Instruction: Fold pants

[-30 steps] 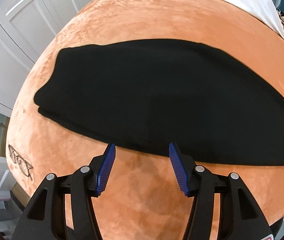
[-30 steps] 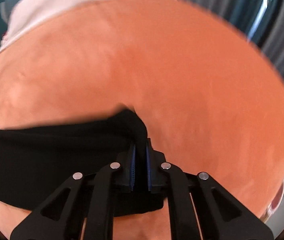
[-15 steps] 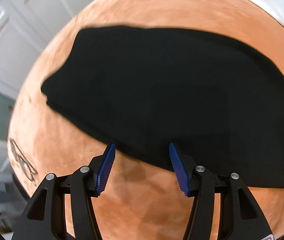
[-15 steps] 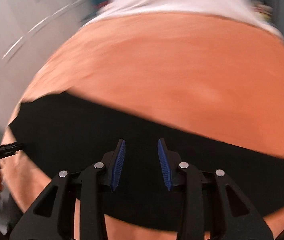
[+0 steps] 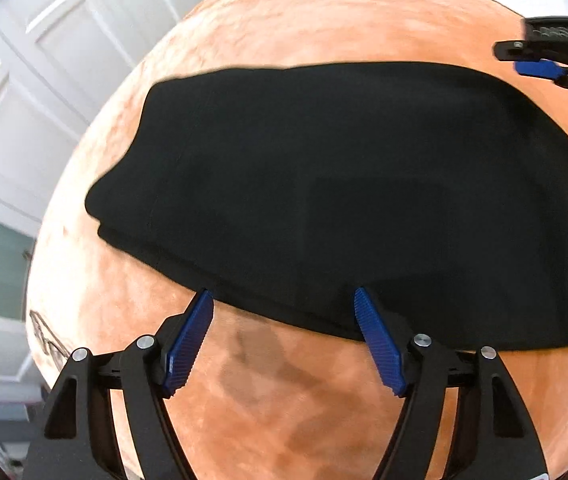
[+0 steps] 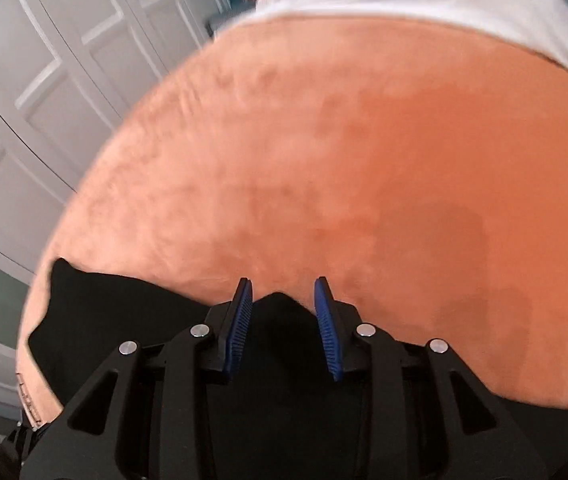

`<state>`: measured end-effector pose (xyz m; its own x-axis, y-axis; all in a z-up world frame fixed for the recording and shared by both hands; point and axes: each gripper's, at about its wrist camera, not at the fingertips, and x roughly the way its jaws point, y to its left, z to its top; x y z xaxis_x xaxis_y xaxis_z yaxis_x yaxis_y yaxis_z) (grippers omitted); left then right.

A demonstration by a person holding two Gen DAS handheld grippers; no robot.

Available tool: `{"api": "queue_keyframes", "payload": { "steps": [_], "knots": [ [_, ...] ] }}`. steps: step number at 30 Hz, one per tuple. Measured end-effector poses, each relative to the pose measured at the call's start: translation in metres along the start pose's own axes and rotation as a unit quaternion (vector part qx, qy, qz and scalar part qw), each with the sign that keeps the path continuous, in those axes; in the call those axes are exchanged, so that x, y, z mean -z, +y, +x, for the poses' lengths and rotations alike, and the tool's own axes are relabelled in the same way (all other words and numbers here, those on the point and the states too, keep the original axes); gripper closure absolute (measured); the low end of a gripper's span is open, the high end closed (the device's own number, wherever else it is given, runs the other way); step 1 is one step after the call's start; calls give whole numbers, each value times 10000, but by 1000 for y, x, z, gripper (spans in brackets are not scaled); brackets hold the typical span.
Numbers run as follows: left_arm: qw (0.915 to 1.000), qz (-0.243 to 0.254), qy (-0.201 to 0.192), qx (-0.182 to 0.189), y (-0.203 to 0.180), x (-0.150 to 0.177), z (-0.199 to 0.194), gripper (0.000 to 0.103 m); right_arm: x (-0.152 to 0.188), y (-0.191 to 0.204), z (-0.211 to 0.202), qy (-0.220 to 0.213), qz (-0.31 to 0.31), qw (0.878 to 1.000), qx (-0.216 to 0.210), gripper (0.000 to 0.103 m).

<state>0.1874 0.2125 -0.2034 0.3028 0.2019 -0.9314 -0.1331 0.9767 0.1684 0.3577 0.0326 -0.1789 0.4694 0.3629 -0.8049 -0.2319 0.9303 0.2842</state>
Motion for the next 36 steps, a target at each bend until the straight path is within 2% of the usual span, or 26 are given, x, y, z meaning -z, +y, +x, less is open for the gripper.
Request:
{"api": "queue_keyframes", "payload": {
  "steps": [2, 5, 7, 10, 11, 13, 14, 16, 18, 20, 22, 24, 26, 28, 30, 32, 36],
  "knots": [
    [9999, 90, -57, 125, -10, 2, -9, 33, 25, -12, -24, -126, -164, 9997, 120, 70],
    [9992, 224, -168, 298, -30, 7, -27, 33, 90, -61, -46, 181, -359, 9960, 796, 70],
    [9983, 367, -286, 363, -47, 11, -42, 33, 134, -119, -77, 265, 193, 9915, 1256, 70],
    [9965, 574, -445, 424, -75, 17, -65, 32, 179, -188, -141, -40, 1194, 9826, 1423, 68],
    [9958, 638, -496, 435, -87, 20, -72, 32, 191, -203, -154, -34, 1277, 9803, 1507, 66],
    [9940, 759, -611, 502, -108, 23, -87, 32, 219, -239, -168, 315, 1117, 9686, 2200, 63],
    [9931, 813, -652, 535, -119, 25, -95, 32, 230, -256, -178, 339, 1204, 9626, 2404, 63],
    [9913, 924, -728, 589, -139, 30, -108, 32, 251, -288, -214, 37, 1898, 9536, 2337, 63],
    [9895, 1046, -813, 573, -157, 35, -121, 27, 261, -294, -233, -164, 2068, 9530, 2208, 62],
    [9877, 1153, -888, 580, -171, 39, -131, 27, 268, -292, -227, -6, 1763, 9556, 2360, 57],
    [9860, 1279, -917, 552, -186, 43, -142, 26, 286, -311, -223, 270, 1783, 9457, 2705, 56],
    [9842, 1373, -1000, 502, -193, 44, -152, 23, 307, -334, -244, -24, 2365, 9422, 2371, 56],
    [9822, 1445, -1123, 423, -203, 48, -163, 18, 320, -346, -261, -310, 2839, 9315, 2252, 56],
    [9812, 1483, -1189, 341, -207, 49, -168, 17, 331, -361, -277, -513, 3273, 9208, 2058, 55],
    [9819, 1494, -1130, 295, -214, 51, -169, 17, 341, -381, -293, -759, 3697, 9080, 1821, 33],
    [9842, 1433, -980, 360, -218, 53, -167, 17, 341, -401, -302, -971, 3980, 8952, 1754, 31],
    [9852, 1445, -881, 286, -231, 62, -167, 17, 343, -444, -305, -979, 4282, 8829, 1662, 31]
  ]
}}
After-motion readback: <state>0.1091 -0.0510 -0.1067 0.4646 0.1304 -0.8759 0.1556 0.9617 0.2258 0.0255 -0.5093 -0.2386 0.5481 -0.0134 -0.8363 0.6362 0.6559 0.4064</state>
